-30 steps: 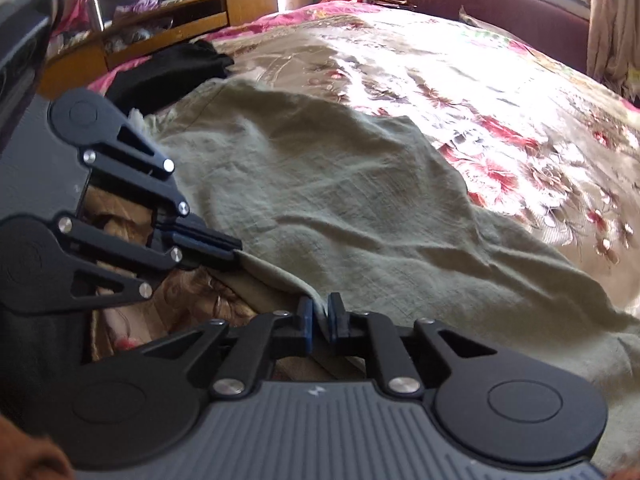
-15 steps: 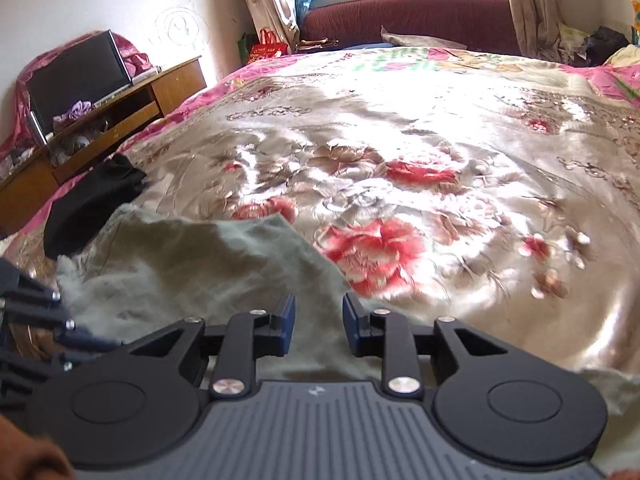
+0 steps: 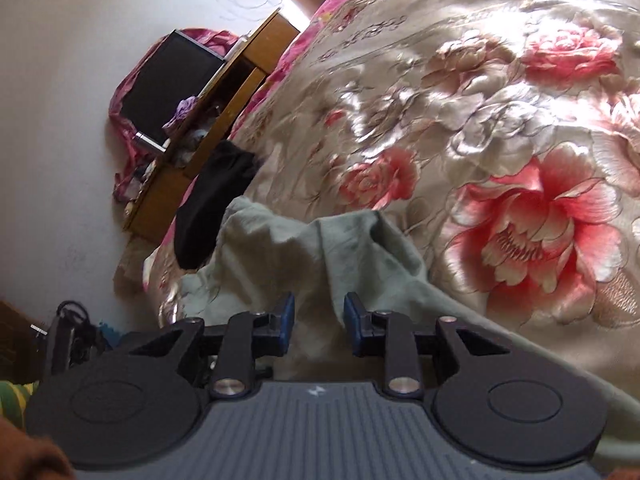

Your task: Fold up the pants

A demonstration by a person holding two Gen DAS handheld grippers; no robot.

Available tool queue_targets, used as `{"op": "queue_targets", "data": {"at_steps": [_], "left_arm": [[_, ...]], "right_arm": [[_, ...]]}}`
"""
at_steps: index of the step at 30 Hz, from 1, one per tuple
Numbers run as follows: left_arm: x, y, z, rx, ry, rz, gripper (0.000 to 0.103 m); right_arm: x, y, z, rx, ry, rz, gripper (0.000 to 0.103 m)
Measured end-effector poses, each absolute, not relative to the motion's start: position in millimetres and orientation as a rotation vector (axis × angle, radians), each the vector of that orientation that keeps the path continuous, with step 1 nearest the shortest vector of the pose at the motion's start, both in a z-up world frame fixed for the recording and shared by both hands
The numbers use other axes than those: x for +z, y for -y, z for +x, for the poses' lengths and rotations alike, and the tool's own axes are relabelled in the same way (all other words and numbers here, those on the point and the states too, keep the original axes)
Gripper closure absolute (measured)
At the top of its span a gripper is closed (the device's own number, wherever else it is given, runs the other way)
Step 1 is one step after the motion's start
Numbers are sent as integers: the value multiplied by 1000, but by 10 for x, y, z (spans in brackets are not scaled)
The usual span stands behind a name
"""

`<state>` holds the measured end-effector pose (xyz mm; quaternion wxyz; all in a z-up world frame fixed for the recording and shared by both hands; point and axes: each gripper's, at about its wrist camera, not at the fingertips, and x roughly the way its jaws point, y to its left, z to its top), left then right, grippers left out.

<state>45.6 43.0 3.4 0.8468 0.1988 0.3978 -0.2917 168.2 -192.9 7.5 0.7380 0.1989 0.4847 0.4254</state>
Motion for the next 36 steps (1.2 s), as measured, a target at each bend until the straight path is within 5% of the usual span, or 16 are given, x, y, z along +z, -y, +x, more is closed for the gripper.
{"op": "queue_targets", "data": {"at_steps": [7, 12, 17, 25, 36], "left_arm": [[24, -395, 457, -609, -836, 437, 70], [19, -405, 452, -605, -841, 418, 70], [19, -379, 425, -578, -829, 433, 70], [195, -207, 427, -581, -774, 424, 69], [332, 758, 144, -774, -688, 557, 65]], "right_arm": [[120, 1796, 1795, 919, -1008, 371, 74], [166, 1992, 2055, 822, -950, 440, 62], [100, 1712, 1861, 592, -924, -30, 70], [591, 2908, 726, 248, -714, 338, 64], [11, 4749, -983, -409, -635, 824, 63]]}}
